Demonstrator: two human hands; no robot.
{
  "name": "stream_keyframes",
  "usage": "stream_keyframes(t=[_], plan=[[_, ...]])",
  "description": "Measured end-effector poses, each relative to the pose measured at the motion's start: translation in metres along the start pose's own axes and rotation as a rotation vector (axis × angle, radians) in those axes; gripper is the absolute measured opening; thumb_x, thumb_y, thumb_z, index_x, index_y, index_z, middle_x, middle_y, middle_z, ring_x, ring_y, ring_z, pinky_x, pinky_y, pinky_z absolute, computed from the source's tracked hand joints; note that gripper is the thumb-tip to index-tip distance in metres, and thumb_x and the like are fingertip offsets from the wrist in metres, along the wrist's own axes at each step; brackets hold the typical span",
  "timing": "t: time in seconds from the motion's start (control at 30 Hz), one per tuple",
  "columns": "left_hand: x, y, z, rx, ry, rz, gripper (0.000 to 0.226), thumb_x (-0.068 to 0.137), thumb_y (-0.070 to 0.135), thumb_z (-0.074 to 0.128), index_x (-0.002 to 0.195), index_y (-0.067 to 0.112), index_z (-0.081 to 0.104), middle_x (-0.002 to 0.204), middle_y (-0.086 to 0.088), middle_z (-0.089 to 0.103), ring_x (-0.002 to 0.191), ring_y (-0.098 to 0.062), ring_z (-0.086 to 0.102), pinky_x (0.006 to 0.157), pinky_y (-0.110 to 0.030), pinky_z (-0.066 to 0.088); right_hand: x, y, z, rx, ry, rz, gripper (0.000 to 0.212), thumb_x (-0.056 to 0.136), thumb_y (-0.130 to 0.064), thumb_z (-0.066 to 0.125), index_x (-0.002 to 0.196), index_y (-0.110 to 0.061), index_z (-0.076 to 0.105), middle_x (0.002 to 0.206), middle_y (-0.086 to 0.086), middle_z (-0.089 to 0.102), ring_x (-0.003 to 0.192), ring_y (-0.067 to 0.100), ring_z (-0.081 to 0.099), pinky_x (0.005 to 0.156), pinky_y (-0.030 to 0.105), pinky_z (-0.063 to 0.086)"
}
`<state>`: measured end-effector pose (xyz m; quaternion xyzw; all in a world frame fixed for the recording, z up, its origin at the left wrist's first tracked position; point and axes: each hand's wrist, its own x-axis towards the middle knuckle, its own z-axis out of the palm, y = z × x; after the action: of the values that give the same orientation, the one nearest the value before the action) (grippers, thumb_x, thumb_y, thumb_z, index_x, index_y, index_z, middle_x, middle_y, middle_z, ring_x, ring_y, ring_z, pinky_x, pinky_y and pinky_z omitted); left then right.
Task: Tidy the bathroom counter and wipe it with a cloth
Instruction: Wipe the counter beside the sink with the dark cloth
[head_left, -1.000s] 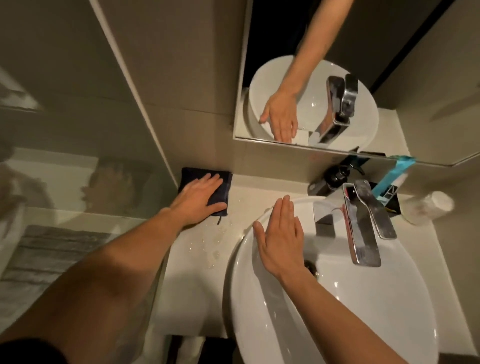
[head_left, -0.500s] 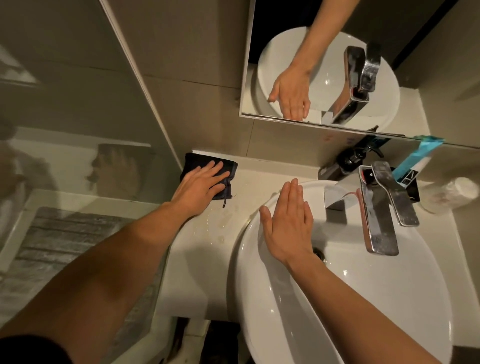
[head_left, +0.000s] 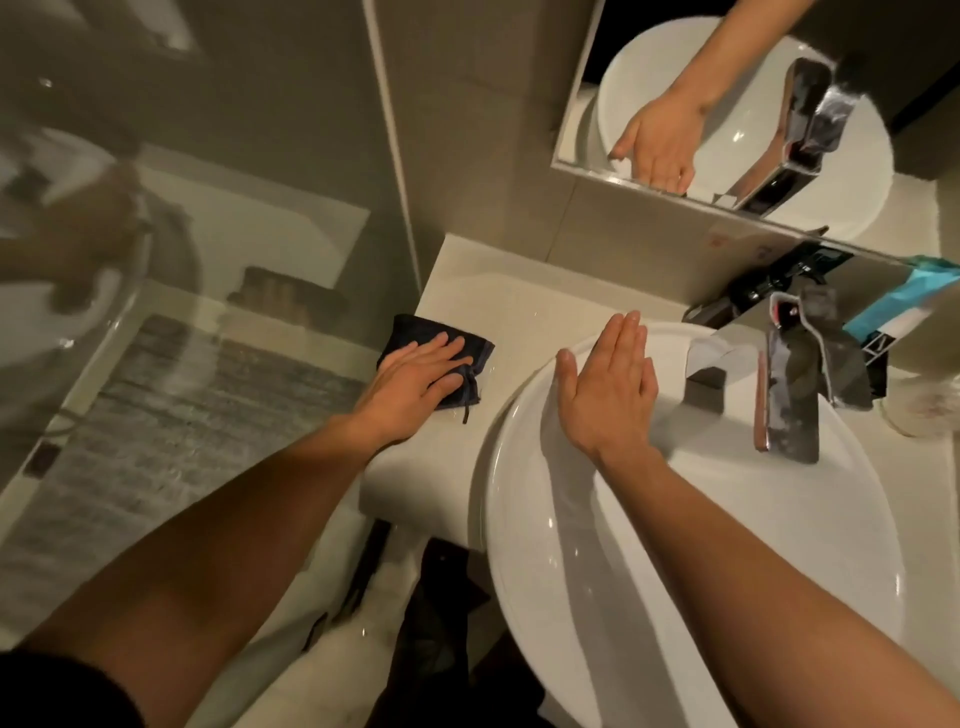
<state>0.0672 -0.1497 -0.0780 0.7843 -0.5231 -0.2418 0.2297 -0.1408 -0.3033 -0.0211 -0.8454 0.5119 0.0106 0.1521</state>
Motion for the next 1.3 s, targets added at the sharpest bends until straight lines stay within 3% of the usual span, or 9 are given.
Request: stream_keyframes(t=[0.4,0.73,0.83,0.97,1.03,1.1,1.17,1.3], plan=[[-0.130,0.000,0.027,-0.019,0.052,-0.029,0.043,0.104,0.037,0.040,0.144,0.028,0.054,0.154,0.021,0.035,0.148,0.006,0.019,0.121,-0.023,0.009,0.005,0.002,0.006,0.046,0.063,-0.024,0.080,0.102,-0.057,0.019,0.161,-0.005,0.000,0.171,0.012,-0.004,0.158,0.025,-0.004,0.125,0.045,0.002],[-0.197,0.014,0.043,-0.066,0.074,-0.082,0.053,0.103,0.049,0.032,0.146,0.026,0.051,0.155,0.018,0.039,0.150,0.003,0.022,0.124,-0.033,0.015,0.008,0.004,0.005,0.074,0.061,-0.044,0.081,0.103,-0.056,0.021,0.161,-0.004,0.001,0.171,0.012,-0.005,0.158,0.026,-0.004,0.125,0.045,0.002],[-0.208,0.020,0.039,-0.121,0.008,-0.144,0.055,0.102,0.051,0.032,0.150,0.027,0.044,0.157,0.017,0.037,0.151,0.005,0.019,0.126,-0.033,0.013,0.009,0.004,0.004,0.079,0.046,-0.042,0.081,0.102,-0.057,0.021,0.161,-0.005,0.000,0.171,0.012,-0.006,0.158,0.025,-0.005,0.126,0.045,0.002],[-0.220,0.029,0.025,-0.341,-0.057,-0.326,0.048,0.102,0.046,0.046,0.149,0.034,0.046,0.160,0.008,0.039,0.151,-0.010,0.027,0.126,-0.038,0.020,0.010,0.006,0.004,0.079,0.030,-0.041,0.082,0.102,-0.058,0.020,0.161,-0.005,-0.001,0.171,0.011,-0.007,0.158,0.025,-0.006,0.126,0.045,0.002],[-0.222,0.040,0.010,-0.556,-0.012,-0.362,0.039,0.105,0.030,0.050,0.144,0.027,0.055,0.147,0.007,0.056,0.141,-0.007,0.045,0.120,-0.032,0.035,0.010,0.007,0.004,0.082,0.023,-0.045,0.082,0.102,-0.058,0.020,0.161,-0.005,-0.001,0.170,0.011,-0.008,0.158,0.025,-0.007,0.126,0.045,0.002],[-0.221,0.050,-0.005,-0.697,0.082,-0.380,0.030,0.106,0.019,0.048,0.129,0.017,0.067,0.116,0.017,0.073,0.114,0.003,0.064,0.099,-0.019,0.050,0.010,0.007,0.003,0.087,0.017,-0.050,0.082,0.102,-0.058,0.020,0.161,-0.005,-0.002,0.170,0.011,-0.008,0.157,0.025,-0.007,0.126,0.045,0.001],[-0.213,0.057,-0.019,-0.755,0.205,-0.408,0.028,0.106,0.019,0.045,0.110,0.017,0.073,0.090,0.019,0.076,0.091,0.003,0.068,0.079,-0.013,0.052,0.010,0.007,0.002,0.088,0.006,-0.053,0.082,0.102,-0.059,0.019,0.161,-0.005,-0.002,0.170,0.011,-0.008,0.157,0.025,-0.008,0.126,0.045,0.001],[-0.185,0.060,-0.039,-1.012,0.369,-0.438,0.032,0.099,0.036,0.048,0.106,0.016,0.071,0.093,0.008,0.078,0.094,-0.005,0.071,0.080,-0.019,0.054,0.010,0.008,0.000,0.087,0.007,-0.048,0.082,0.102,-0.059,0.019,0.161,-0.006,-0.002,0.171,0.011,-0.008,0.158,0.025,-0.007,0.126,0.045,0.002]])
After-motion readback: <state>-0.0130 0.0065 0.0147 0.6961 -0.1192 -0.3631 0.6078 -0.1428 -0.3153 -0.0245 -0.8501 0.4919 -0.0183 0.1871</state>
